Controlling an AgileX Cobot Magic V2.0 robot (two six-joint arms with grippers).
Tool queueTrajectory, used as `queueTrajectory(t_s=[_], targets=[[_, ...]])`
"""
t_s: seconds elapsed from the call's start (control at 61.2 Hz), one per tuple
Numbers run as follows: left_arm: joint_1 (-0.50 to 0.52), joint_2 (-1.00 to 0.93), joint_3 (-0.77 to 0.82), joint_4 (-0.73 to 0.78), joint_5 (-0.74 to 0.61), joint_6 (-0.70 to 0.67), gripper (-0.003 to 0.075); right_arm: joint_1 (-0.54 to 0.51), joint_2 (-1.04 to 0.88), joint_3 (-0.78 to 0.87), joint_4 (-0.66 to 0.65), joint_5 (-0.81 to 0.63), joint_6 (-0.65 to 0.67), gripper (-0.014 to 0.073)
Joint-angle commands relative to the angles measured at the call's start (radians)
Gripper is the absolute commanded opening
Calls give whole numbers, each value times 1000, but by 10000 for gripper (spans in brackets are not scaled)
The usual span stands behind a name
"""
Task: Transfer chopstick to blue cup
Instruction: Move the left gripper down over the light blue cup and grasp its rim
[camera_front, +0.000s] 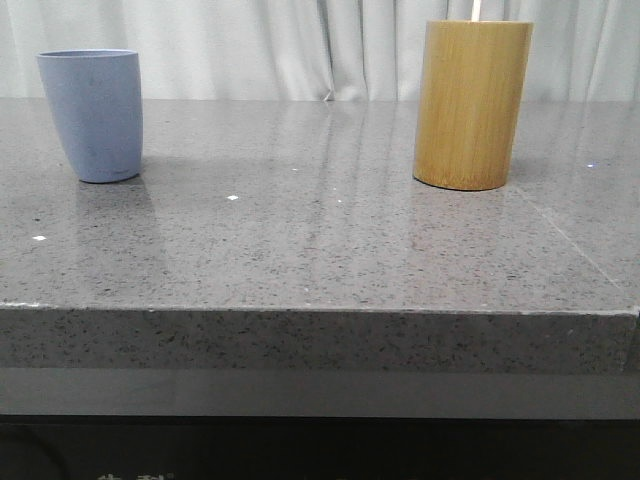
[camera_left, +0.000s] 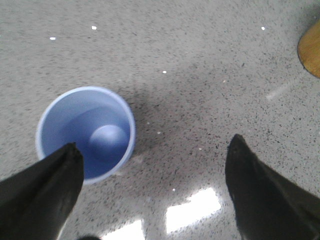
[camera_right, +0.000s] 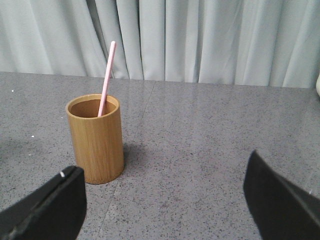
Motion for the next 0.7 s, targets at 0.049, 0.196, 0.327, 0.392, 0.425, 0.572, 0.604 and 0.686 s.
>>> queueTrajectory(t_s=[0.049,0.196,0.327,0.392,0.425,0.572,0.604,0.686], targets=[[-12,54,-107,2,22,1,566,-7,18,-35,-6,-81,-8,645],[-10,109,-130,34,46,1,566,-7,18,-35,-6,-81,-8,645],[-10,141,-132,58,30,1,566,-7,18,-35,-6,-81,-8,645],[-10,157,-132,69,28,1,566,-7,18,-35,-6,-81,-8,645],[-10,163,-132,69,28,1,566,-7,18,-35,-6,-81,-8,645],[-10,198,-132,69,3,1,566,-7,18,-35,-6,-81,-8,645],[-10,203,-132,69,-2,1,566,-7,18,-35,-6,-81,-8,645],[-10,215,-132,69,-8,1,566,-7,18,-35,-6,-81,-8,645]])
